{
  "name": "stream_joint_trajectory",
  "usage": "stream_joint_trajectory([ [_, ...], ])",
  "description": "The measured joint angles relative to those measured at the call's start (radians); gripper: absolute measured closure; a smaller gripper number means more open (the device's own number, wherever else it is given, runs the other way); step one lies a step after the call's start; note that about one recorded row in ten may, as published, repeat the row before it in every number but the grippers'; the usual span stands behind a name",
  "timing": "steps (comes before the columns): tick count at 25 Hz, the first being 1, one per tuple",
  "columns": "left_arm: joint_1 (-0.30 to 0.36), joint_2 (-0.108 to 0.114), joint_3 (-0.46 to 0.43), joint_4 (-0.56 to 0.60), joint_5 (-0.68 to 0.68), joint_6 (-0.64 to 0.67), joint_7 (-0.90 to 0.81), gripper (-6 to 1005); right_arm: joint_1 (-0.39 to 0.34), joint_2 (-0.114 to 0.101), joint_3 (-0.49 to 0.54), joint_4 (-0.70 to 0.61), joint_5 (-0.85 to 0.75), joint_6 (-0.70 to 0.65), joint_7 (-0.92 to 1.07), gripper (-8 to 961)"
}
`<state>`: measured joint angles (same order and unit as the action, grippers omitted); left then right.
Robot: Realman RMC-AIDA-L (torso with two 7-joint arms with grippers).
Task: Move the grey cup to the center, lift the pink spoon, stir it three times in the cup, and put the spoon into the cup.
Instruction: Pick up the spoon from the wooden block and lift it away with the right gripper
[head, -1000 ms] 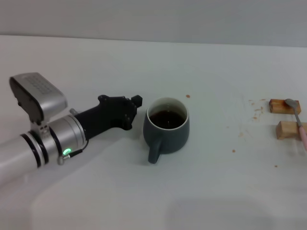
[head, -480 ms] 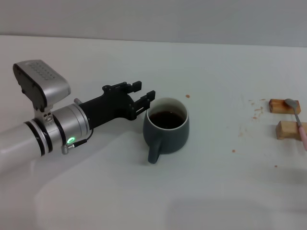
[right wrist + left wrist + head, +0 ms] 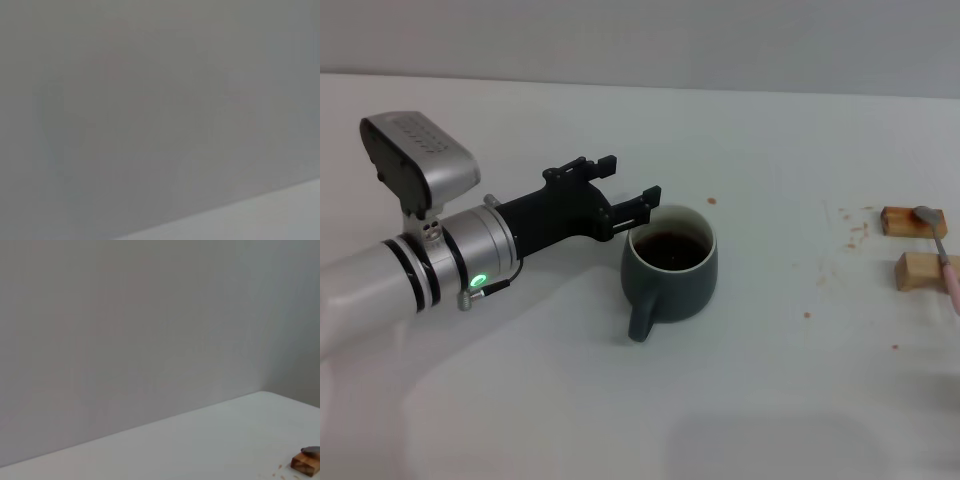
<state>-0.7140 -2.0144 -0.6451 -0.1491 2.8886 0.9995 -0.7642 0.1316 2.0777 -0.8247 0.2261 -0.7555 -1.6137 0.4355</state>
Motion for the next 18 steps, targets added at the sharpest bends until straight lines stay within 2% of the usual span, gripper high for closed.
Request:
stream_joint_trajectory([
  [3,-0.008,-0.008,0.001,0.006,-0.002,-0.009,0.0,206,0.003,0.0,-0.005,-0.001,-0.009,0.026,0.0,344],
  [18,-0.004,-0.019,-0.003,0.005,-0.001,-0.01,-0.014,206,0.041,0.005,-0.011,-0.005,-0.033,0.086,0.0,344],
])
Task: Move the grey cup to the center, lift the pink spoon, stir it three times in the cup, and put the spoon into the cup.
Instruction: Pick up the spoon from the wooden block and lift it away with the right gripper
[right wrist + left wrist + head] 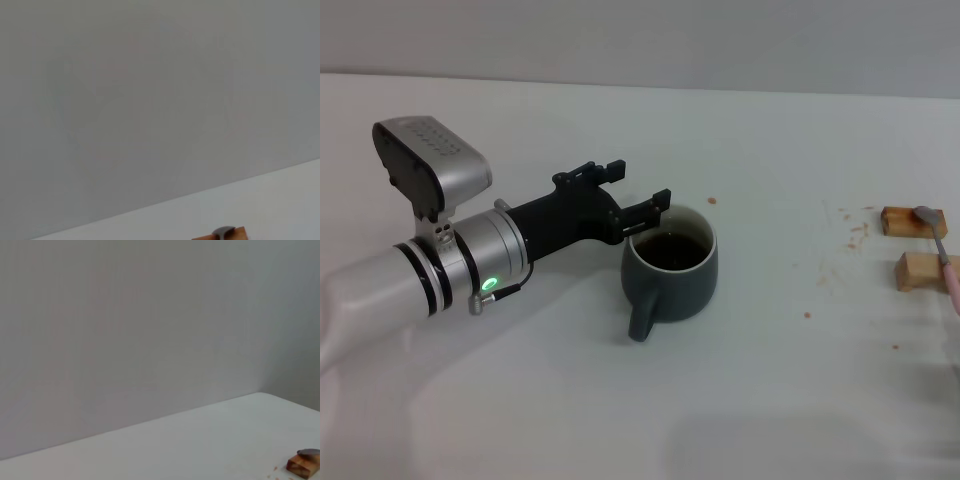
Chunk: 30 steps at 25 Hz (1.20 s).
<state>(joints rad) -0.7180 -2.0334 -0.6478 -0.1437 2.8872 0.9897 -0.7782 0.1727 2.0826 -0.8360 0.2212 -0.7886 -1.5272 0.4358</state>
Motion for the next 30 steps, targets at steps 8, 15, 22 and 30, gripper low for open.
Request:
stream_joint_trajectory([
  [8,0.001,-0.008,-0.003,0.002,0.003,-0.002,-0.003,205,0.027,0.0,0.0,-0.002,0.0,0.037,0.008,346],
  [15,-0.003,-0.011,-0.004,0.003,0.003,-0.007,-0.01,205,0.057,0.002,0.0,0.001,0.0,0.076,0.008,348],
  [22,-0.006,-0.013,-0.004,-0.005,0.002,-0.008,-0.013,205,0.066,0.001,0.0,0.0,-0.008,0.102,0.009,349],
  [30,-0.012,-0.015,-0.004,-0.004,0.0,-0.008,-0.013,206,0.075,-0.002,0.0,-0.005,-0.025,0.117,0.009,422],
])
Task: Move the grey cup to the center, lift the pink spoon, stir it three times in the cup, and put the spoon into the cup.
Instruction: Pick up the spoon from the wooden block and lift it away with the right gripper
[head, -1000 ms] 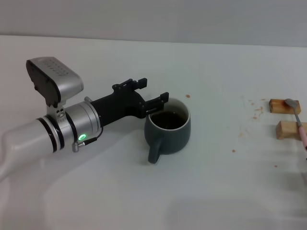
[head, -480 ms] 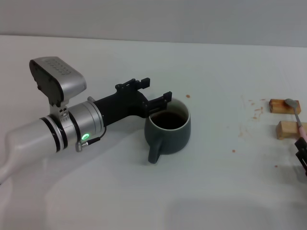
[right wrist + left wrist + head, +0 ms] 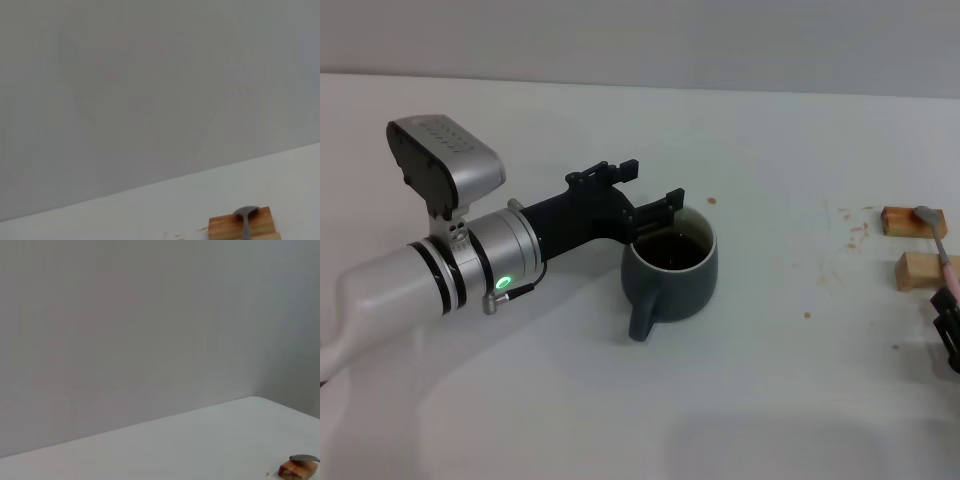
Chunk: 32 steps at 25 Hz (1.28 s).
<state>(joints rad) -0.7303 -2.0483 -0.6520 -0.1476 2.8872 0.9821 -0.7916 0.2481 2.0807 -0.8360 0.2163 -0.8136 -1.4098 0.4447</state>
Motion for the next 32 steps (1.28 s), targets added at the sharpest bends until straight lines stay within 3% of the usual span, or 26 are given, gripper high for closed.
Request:
stream_joint_trajectory([
  [3,-0.002,-0.001,0.0,-0.004,0.0,0.0,-0.006,206,0.002,0.0,0.0,-0.003,0.0,0.005,0.0,529],
  [32,-0.029,-0.004,-0.005,-0.006,-0.003,-0.003,-0.02,206,0.015,-0.001,0.01,-0.03,-0.001,0.053,0.002,584],
])
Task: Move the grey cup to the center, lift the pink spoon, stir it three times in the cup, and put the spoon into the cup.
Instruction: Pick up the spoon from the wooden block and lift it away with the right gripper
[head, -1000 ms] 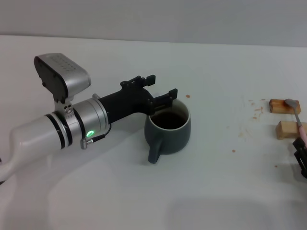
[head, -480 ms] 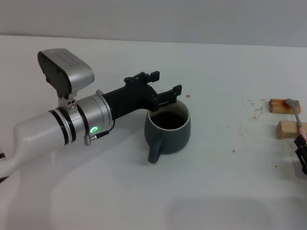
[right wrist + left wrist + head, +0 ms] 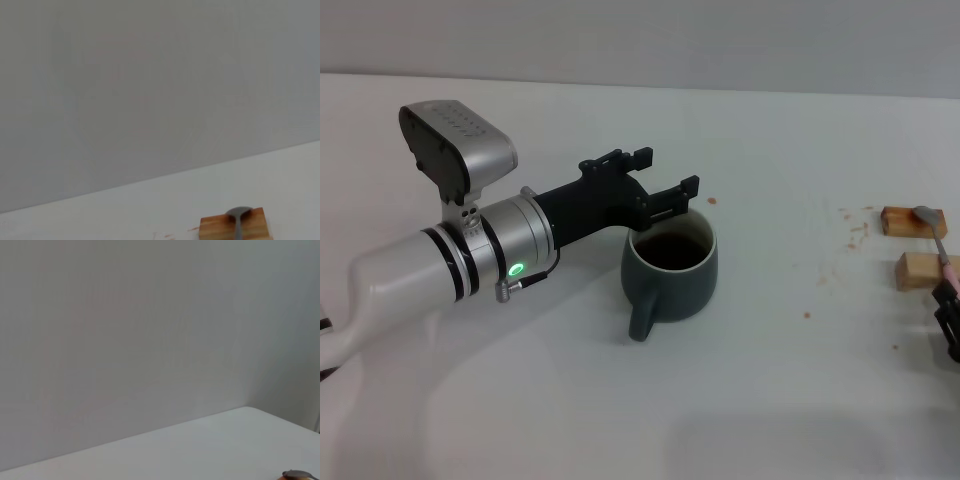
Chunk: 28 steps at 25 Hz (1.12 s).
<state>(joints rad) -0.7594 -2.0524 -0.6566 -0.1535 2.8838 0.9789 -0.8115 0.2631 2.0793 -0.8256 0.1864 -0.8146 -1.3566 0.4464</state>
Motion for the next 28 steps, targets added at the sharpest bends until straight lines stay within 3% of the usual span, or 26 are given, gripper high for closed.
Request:
stream_joint_trajectory([
  [14,0.0,-0.001,-0.009,0.0,0.0,-0.002,-0.001,206,0.001,0.001,-0.001,-0.005,0.0,0.002,0.0,679],
  [28,0.003,-0.002,-0.009,0.0,0.003,-0.002,-0.002,205,-0.005,0.002,0.002,-0.005,0.007,0.002,0.0,710],
])
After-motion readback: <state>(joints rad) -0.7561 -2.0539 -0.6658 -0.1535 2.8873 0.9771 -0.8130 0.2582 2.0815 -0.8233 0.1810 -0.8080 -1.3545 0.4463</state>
